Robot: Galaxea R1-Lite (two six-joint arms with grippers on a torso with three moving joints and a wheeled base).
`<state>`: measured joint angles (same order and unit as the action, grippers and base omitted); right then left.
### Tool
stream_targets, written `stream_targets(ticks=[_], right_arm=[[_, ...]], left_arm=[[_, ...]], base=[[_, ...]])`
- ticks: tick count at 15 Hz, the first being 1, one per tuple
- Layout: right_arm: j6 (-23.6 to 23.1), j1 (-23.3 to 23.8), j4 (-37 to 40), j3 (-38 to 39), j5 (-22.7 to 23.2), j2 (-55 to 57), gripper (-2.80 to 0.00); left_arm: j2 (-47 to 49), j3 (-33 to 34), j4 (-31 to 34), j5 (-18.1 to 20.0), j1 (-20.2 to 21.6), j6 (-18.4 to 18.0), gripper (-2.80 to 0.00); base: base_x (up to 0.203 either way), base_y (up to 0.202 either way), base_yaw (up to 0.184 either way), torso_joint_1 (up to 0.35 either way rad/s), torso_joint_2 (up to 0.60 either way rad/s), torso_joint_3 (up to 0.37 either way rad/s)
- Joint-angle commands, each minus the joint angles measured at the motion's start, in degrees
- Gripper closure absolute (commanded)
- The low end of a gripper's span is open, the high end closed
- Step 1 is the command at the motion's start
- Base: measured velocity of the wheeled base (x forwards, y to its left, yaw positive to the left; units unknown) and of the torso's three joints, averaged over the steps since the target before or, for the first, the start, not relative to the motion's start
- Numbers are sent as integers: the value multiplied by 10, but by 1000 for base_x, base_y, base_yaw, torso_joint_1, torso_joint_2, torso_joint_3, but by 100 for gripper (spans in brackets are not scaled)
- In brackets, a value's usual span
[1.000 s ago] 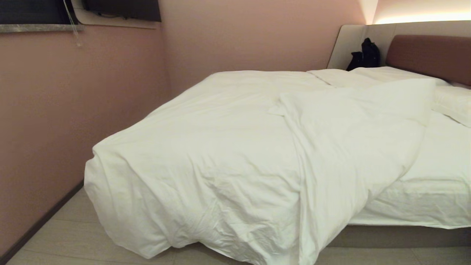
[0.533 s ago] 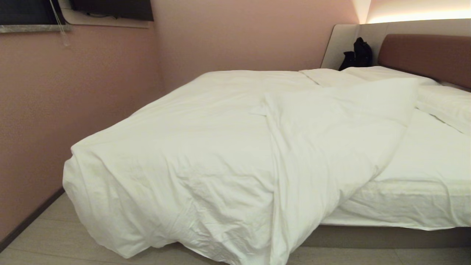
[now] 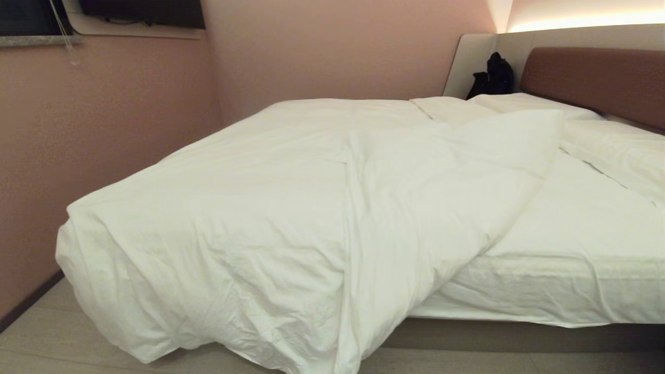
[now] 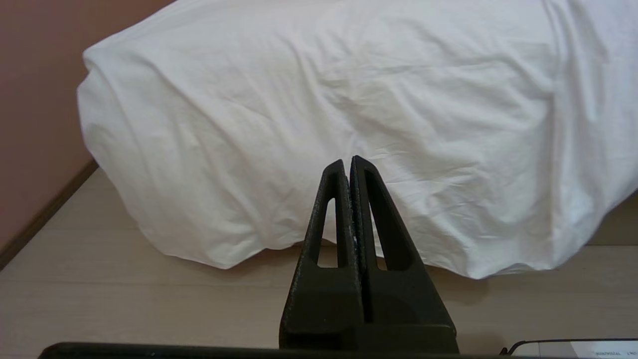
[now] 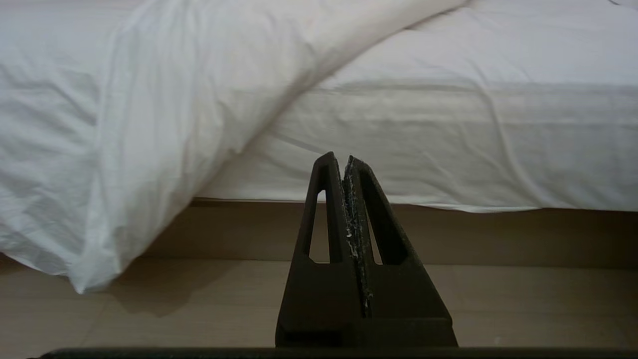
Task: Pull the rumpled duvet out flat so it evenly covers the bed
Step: Hold the folded corner of the quilt
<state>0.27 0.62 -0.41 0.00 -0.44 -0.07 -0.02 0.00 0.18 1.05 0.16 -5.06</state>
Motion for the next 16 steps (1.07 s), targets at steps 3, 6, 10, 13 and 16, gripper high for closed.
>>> stream_targets(ticks=[3, 6, 10, 13, 16], right_arm=[[0, 0, 0, 0, 0, 1, 0], [0, 0, 0, 0, 0, 1, 0], [0, 0, 0, 0, 0, 1, 0], [0, 0, 0, 0, 0, 1, 0], [0, 0, 0, 0, 0, 1, 0]], left_arm=[[0, 0, -1, -1, 0, 0, 0], [0, 0, 0, -1, 0, 0, 0], [0, 0, 0, -1, 0, 0, 0], [0, 0, 0, -1, 0, 0, 0], [0, 0, 0, -1, 0, 0, 0]], base=[[0, -196, -2, 3, 3, 4], [0, -196, 0, 1, 1, 1], [0, -194, 0, 2, 6, 4], [0, -194, 1, 5, 5, 0], [0, -191, 1, -2, 2, 2]])
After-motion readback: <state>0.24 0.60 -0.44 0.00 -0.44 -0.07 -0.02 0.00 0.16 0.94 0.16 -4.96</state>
